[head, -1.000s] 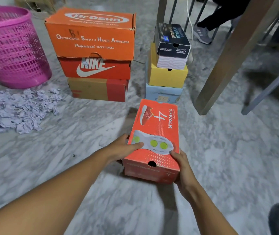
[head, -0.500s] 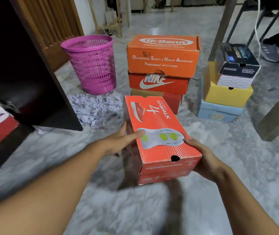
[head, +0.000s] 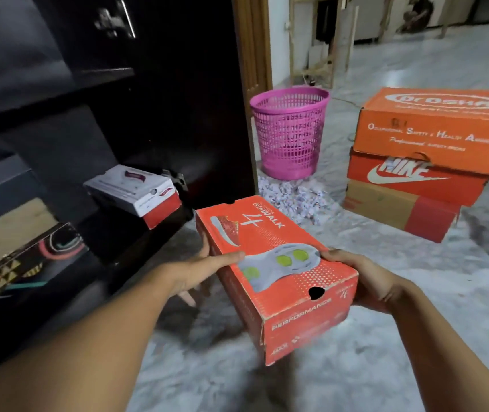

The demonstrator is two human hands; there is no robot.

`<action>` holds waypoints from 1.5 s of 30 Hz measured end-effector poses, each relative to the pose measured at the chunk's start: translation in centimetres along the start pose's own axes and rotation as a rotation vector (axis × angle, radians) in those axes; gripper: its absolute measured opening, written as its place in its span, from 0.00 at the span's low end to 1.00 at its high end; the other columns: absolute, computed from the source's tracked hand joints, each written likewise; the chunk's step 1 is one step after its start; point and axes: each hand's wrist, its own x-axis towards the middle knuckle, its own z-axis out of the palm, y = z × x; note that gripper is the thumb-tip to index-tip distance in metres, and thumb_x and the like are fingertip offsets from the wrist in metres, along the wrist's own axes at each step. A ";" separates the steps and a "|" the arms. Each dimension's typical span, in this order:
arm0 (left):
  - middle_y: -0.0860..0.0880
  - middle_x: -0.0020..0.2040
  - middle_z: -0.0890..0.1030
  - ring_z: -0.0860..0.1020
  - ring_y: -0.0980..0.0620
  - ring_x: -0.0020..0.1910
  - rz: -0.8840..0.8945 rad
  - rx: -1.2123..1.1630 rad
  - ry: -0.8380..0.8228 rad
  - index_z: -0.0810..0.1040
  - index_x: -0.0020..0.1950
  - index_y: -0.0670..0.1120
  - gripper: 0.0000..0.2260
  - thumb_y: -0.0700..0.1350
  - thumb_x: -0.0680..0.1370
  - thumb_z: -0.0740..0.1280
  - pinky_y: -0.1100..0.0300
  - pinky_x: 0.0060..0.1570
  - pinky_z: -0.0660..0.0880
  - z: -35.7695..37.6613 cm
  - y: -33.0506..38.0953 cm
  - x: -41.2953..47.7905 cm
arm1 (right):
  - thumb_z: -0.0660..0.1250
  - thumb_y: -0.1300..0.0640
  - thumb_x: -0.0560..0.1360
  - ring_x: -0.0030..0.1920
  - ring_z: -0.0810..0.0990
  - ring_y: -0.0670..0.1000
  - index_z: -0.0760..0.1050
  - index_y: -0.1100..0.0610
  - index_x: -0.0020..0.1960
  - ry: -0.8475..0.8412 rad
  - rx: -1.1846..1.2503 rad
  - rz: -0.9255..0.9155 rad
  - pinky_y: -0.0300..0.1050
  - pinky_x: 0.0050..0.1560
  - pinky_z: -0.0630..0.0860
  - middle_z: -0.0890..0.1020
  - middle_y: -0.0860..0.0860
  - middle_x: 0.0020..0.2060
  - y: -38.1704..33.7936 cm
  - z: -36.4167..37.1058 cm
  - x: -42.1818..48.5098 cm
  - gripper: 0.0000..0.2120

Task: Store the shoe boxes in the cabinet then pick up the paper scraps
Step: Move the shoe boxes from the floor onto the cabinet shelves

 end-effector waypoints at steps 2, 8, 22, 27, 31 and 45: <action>0.47 0.80 0.54 0.66 0.34 0.70 -0.031 -0.010 0.045 0.33 0.73 0.69 0.55 0.74 0.57 0.65 0.38 0.59 0.75 -2.3 -0.9 -0.6 | 0.69 0.41 0.67 0.50 0.83 0.57 0.77 0.52 0.65 -0.038 -0.021 -0.019 0.51 0.51 0.78 0.82 0.61 0.60 -1.3 2.2 1.5 0.29; 0.50 0.78 0.59 0.64 0.39 0.72 0.020 -0.104 0.183 0.37 0.75 0.67 0.52 0.72 0.63 0.68 0.38 0.61 0.73 -9.7 -1.6 -1.7 | 0.66 0.41 0.70 0.45 0.83 0.53 0.76 0.52 0.66 -0.100 -0.139 -0.141 0.50 0.47 0.77 0.84 0.58 0.53 -7.1 9.2 6.1 0.28; 0.51 0.56 0.81 0.82 0.49 0.50 0.157 -0.621 0.493 0.67 0.63 0.61 0.21 0.58 0.74 0.71 0.53 0.39 0.80 -18.9 -3.2 3.0 | 0.61 0.41 0.75 0.48 0.84 0.57 0.79 0.53 0.60 -0.150 -0.355 -0.189 0.57 0.61 0.75 0.86 0.58 0.49 -18.8 19.4 19.7 0.21; 0.51 0.58 0.81 0.81 0.46 0.53 0.116 -0.744 0.631 0.66 0.66 0.62 0.26 0.59 0.72 0.72 0.39 0.49 0.79 -19.6 -3.6 6.5 | 0.57 0.43 0.79 0.39 0.83 0.55 0.77 0.58 0.48 -0.074 -0.313 -0.253 0.50 0.49 0.75 0.84 0.56 0.37 -18.9 20.3 24.4 0.19; 0.51 0.59 0.79 0.80 0.47 0.55 0.099 -0.794 0.704 0.64 0.69 0.62 0.25 0.55 0.75 0.70 0.42 0.55 0.78 -20.4 -3.2 8.7 | 0.56 0.36 0.78 0.39 0.84 0.56 0.79 0.56 0.45 0.105 -0.205 -0.259 0.50 0.51 0.78 0.85 0.56 0.35 -18.1 21.5 28.6 0.25; 0.46 0.69 0.74 0.76 0.41 0.63 0.080 -0.817 0.870 0.51 0.78 0.62 0.30 0.52 0.80 0.63 0.43 0.63 0.74 -23.1 -2.2 18.0 | 0.61 0.40 0.79 0.75 0.62 0.59 0.60 0.54 0.77 0.497 -0.031 -0.454 0.53 0.74 0.61 0.65 0.58 0.73 -13.9 26.1 36.5 0.32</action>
